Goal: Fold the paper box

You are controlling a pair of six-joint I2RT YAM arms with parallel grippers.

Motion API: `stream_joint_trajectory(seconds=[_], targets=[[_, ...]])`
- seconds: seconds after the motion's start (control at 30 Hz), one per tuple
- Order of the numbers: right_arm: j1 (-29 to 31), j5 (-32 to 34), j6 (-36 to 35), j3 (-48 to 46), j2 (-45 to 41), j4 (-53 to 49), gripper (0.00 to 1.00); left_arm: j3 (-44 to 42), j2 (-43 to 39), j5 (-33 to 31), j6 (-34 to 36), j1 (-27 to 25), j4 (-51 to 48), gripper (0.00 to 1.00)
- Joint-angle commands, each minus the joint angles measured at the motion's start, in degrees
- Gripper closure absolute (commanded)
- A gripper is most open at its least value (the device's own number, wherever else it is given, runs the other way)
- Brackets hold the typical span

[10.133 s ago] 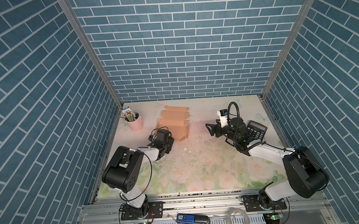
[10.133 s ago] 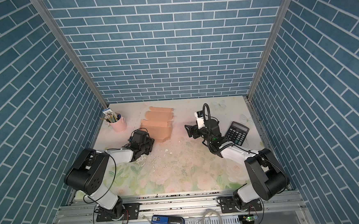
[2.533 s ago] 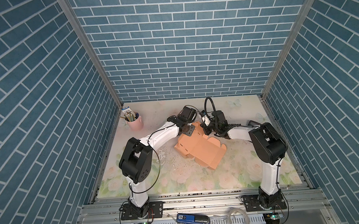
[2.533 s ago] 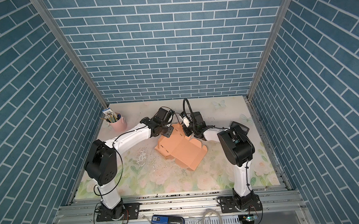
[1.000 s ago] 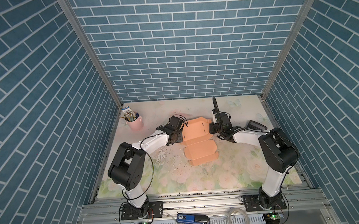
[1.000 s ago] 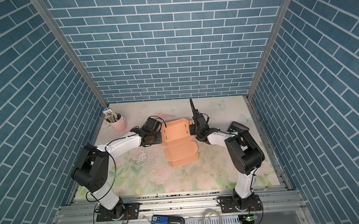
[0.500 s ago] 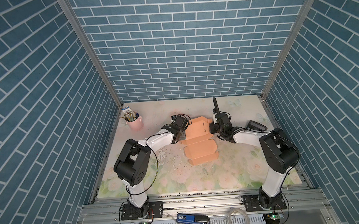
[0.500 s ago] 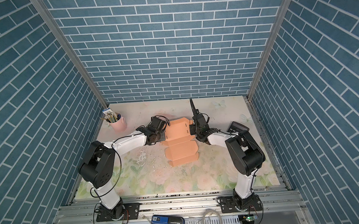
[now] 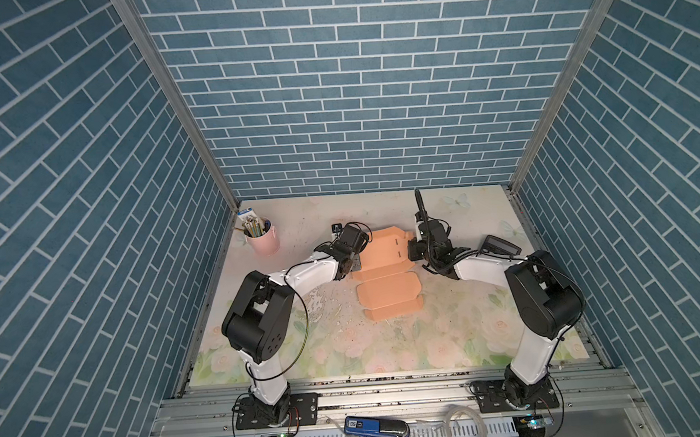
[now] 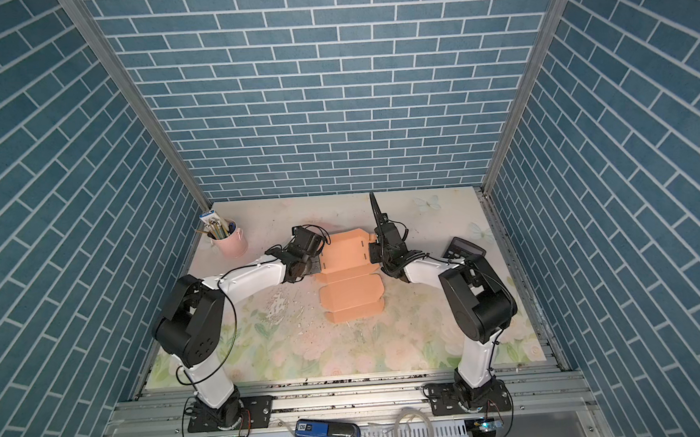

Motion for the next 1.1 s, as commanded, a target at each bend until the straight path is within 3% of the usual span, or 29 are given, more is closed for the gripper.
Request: stream_joint_trajectory(seconds=[0.0, 0.4, 0.6, 1.07], targets=[[0.3, 1.2, 1.6, -0.1, -2.2, 1.2, 1.0, -0.4, 0.6, -1.3, -0.2, -0.2, 0.8, 0.77], [0.3, 0.9, 2.2, -1.0, -2.8, 1.5, 1.0, 0.9, 4.0, -0.6, 0.4, 0.0, 3.7, 0.79], [0.3, 1.3, 2.4, -1.1, -2.8, 1.5, 1.0, 1.6, 4.3, -0.4, 0.5, 0.1, 4.6, 1.0], [0.7, 2.6, 3.8, -1.7, -3.0, 2.2, 1.0, -3.2, -4.6, 0.0, -0.1, -0.7, 5.1, 1.0]])
